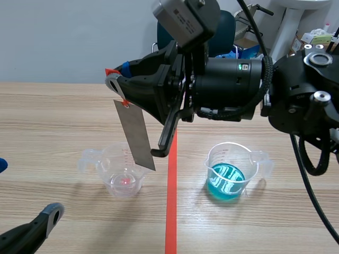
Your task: Do the redox reaction experiment
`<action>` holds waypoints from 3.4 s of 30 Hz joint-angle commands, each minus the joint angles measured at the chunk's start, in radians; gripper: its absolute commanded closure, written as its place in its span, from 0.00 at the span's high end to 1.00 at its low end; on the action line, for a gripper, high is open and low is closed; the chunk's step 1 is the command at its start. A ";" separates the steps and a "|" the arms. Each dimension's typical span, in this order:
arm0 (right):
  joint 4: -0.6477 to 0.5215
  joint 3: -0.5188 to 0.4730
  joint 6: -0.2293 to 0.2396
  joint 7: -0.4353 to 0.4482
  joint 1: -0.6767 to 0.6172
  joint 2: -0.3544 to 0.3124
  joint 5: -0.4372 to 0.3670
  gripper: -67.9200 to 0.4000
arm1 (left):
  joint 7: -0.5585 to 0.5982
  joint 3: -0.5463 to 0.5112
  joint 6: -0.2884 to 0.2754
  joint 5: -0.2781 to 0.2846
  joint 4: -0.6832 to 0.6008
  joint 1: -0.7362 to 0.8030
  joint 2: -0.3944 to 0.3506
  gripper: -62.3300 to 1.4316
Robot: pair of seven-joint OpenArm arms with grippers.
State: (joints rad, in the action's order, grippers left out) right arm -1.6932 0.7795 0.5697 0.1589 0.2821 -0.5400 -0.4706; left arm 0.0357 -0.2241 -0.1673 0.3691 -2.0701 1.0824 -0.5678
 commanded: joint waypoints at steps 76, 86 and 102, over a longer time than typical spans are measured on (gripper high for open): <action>-0.221 -0.162 0.004 0.003 0.037 -0.103 -0.118 0.02 | 0.016 -0.002 -0.003 0.009 -0.011 -0.003 0.005 1.00; -0.221 -0.146 0.069 -0.026 0.087 -0.100 -0.117 0.02 | 0.016 -0.002 -0.003 0.009 -0.011 -0.003 0.005 1.00; -0.155 -0.045 0.078 -0.068 0.134 -0.005 -0.019 0.02 | 0.017 -0.002 -0.003 0.009 -0.011 -0.003 0.005 1.00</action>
State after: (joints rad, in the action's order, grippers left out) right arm -1.8519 0.7357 0.6518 0.0761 0.3904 -0.5507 -0.4816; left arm 0.0357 -0.2241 -0.1677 0.3691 -2.0701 1.0828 -0.5678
